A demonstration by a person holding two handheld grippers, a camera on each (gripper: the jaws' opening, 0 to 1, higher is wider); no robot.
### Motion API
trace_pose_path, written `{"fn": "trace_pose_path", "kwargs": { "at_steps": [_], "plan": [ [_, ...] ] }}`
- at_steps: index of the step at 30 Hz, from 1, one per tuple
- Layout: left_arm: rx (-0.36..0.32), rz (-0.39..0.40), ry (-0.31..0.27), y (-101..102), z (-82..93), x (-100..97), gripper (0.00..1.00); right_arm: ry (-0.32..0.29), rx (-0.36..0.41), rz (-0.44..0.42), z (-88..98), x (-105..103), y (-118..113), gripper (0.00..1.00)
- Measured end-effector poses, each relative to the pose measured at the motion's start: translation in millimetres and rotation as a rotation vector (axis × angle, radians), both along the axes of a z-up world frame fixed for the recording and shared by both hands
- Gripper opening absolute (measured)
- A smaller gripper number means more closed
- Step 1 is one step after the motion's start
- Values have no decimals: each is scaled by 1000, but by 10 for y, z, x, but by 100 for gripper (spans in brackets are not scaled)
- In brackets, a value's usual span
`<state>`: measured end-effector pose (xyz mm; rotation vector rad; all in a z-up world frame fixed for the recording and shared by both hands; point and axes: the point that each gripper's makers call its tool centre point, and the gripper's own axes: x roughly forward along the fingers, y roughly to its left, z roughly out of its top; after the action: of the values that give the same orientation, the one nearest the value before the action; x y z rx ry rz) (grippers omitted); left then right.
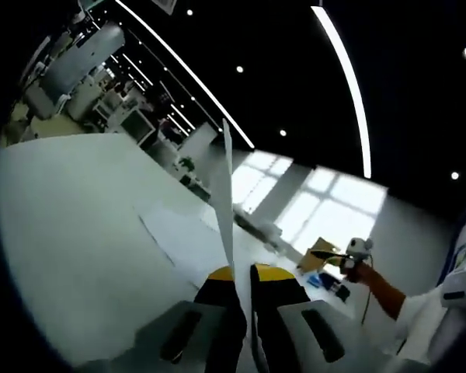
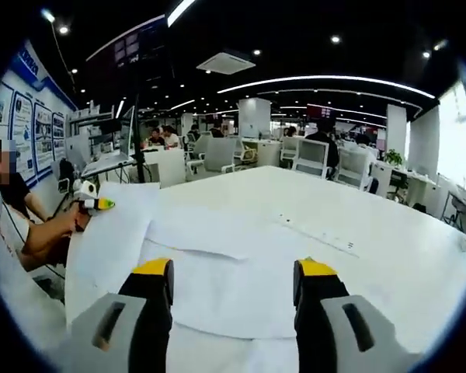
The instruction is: Organize the stack of printing papers by aligning and flattening the scattered papers on the table
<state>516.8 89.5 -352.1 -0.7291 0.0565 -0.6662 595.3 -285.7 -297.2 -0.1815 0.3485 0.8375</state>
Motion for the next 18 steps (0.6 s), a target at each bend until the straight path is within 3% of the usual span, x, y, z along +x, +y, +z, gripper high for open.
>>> {"fn": "trace_pose_path", "kwargs": {
  "at_steps": [3,13,15,18],
  "plan": [
    [-3,-6,-12,10,15,-10,6,-27,-17,-21,-10,-28,-44,69],
    [32,-2,1,-15,-38,17,6,11,26,-113,-22,36,-289,85],
    [36,-3,2,-25,-42,15,6,22,1,-127,-69,48,-322,90],
    [35,-9,1,-37,-41,13,6,4,-99,-108,-156,43,-371,90]
  ]
}}
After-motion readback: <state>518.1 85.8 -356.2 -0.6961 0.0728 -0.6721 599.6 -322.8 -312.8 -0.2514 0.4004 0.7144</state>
